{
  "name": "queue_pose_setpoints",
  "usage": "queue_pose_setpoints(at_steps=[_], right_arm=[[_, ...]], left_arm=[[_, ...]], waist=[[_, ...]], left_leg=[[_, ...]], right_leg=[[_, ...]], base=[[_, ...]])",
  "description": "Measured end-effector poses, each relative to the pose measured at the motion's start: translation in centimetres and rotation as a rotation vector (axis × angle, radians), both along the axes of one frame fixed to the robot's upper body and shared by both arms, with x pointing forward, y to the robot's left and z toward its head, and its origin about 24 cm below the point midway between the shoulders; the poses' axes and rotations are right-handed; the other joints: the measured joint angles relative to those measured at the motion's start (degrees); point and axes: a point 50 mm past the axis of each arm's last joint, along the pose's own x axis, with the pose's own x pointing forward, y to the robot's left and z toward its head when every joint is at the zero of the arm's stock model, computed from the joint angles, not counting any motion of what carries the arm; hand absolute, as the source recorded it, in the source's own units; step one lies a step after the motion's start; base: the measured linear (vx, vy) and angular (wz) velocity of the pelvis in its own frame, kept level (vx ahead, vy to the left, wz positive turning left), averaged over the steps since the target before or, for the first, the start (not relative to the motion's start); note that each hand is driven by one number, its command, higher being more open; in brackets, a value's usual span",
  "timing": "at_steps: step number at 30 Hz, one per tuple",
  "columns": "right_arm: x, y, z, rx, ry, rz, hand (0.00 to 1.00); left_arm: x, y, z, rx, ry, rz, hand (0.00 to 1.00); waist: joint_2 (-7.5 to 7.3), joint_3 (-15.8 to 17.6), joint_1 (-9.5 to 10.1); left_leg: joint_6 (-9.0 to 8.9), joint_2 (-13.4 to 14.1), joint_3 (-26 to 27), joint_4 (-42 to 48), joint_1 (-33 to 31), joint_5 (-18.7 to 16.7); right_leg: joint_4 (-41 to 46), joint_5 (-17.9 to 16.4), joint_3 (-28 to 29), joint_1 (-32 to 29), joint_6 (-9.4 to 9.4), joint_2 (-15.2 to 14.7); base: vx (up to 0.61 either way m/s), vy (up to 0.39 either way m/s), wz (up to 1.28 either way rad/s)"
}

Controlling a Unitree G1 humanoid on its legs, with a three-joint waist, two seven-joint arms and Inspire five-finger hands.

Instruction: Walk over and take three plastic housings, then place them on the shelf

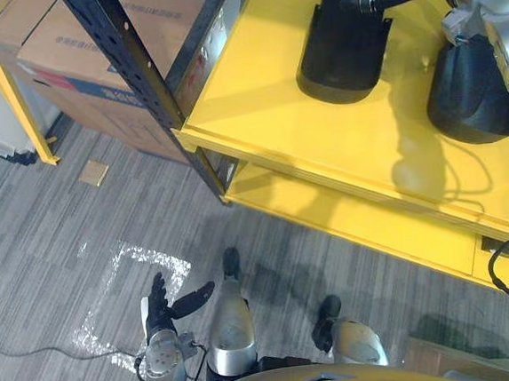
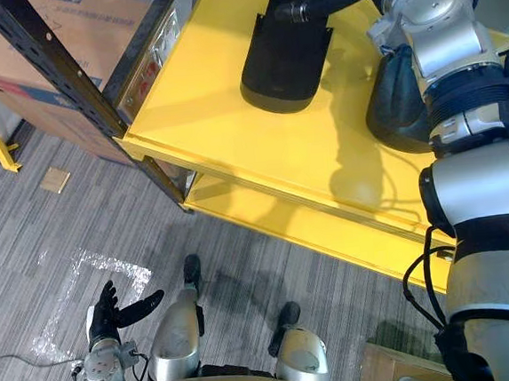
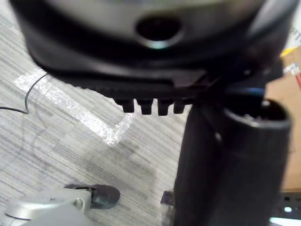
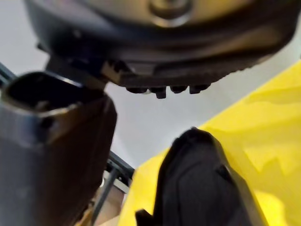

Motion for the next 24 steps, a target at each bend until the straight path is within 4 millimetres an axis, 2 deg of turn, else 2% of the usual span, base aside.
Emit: queue_pose_setpoints(at_steps=[2,4,7,9,11,13,15,19,21,22,24], right_arm=[[-0.2,0.9,0.6,-0.001,-0.05,0.039,1.0],[-0.6,2.0,1.4,-0.02,-0.114,0.082,1.0],[-1.6,3.1,1.0,0.04,-0.168,0.183,1.0],[-2.2,3.5,-0.7,0.077,-0.146,0.239,1.0],[-2.5,3.4,-2.5,0.091,-0.111,0.25,1.0],[-2.7,2.9,-4.8,0.142,-0.049,0.243,1.0],[-2.7,2.2,-7.8,0.229,0.045,0.206,1.0],[-3.1,0.3,-12.0,0.39,0.191,0.146,1.0],[-3.2,0.6,-13.8,0.454,0.238,0.152,1.0],[-3.4,1.4,-14.9,0.472,0.27,0.183,1.0],[-3.6,2.2,-15.5,0.485,0.281,0.211,1.0]], left_arm=[[-0.2,0.1,-0.2,-0.002,0.011,-0.007,1.0],[-0.4,0.3,-0.3,0.001,0.023,-0.013,1.0],[-0.8,0.4,-0.6,0.002,0.044,-0.015,1.0],[-1.1,0.5,-0.8,0.001,0.058,-0.018,1.0],[-1.1,0.4,-0.8,0.012,0.063,-0.037,1.0],[-1.2,0.3,-1.0,0.016,0.075,-0.048,1.0],[-1.8,0.4,-1.5,0.013,0.105,-0.043,1.0],[-2.2,0.5,-1.6,0.01,0.118,-0.036,1.0],[-2.6,0.7,-1.9,0.012,0.138,-0.025,1.0],[-3.0,0.7,-2.1,0.024,0.155,-0.028,1.0],[-3.0,0.7,-2.1,0.026,0.156,-0.029,1.0]], waist=[[-0.82,-1.2,-0.16],[-1.72,-2.6,-1.4],[-3.14,-5.7,-1.92],[-3.97,-8.3,-3.07],[-4.06,-9.4,-3.05],[-3.85,-10.3,-3.63],[-3.63,-11.1,-4.71],[-3.55,-11.8,-5.12],[-3.62,-11.9,-5.73],[-3.61,-11.9,-6.06],[-3.66,-11.9,-5.98]], left_leg=[[-0.16,0.3,1.1,0.0,0.8,-0.4],[-0.3,0.4,1.5,0.0,1.1,-0.6],[-0.38,0.6,4.1,0.0,2.5,-1.0],[-0.34,0.8,5.7,0.0,3.3,-1.1],[-0.57,1.5,7.0,0.0,4.3,-1.3],[-0.7,1.9,7.6,0.0,4.8,-1.6],[-0.68,2.1,8.5,0.0,5.2,-2.4],[-0.66,2.3,9.8,0.0,5.2,-2.5],[-0.64,2.3,10.1,0.0,5.2,-2.5],[-0.61,2.4,10.4,0.0,5.2,-2.5],[-0.52,2.4,10.5,0.0,5.2,-2.5]], right_leg=[[-1.2,0.5,0.7,0.7,-0.05,0.3],[-2.4,0.9,0.9,1.3,-0.02,0.4],[-3.4,1.1,2.3,2.1,-0.07,0.6],[-3.9,1.1,2.7,2.7,-0.08,0.8],[-3.9,1.2,4.0,2.7,-0.29,1.3],[-3.9,1.3,4.2,2.8,-0.39,1.4],[-4.0,1.5,5.0,2.7,-0.42,1.7],[-5.4,2.8,6.2,2.3,-0.26,1.9],[-6.0,3.2,6.5,2.4,-0.27,2.0],[-6.1,3.4,6.7,2.3,-0.26,2.0],[-6.6,3.6,6.7,2.4,-0.25,2.1]], base=[[0.05,-0.022,-0.23],[0.04,-0.015,-0.13],[0.04,-0.024,-0.23],[0.03,-0.028,-0.14],[-0.01,-0.029,-0.31],[-0.05,-0.026,-0.22],[-0.06,-0.017,-0.18],[-0.04,-0.001,-0.19],[0.0,-0.008,-0.09],[0.01,-0.008,-0.06],[0.01,-0.006,-0.03]])
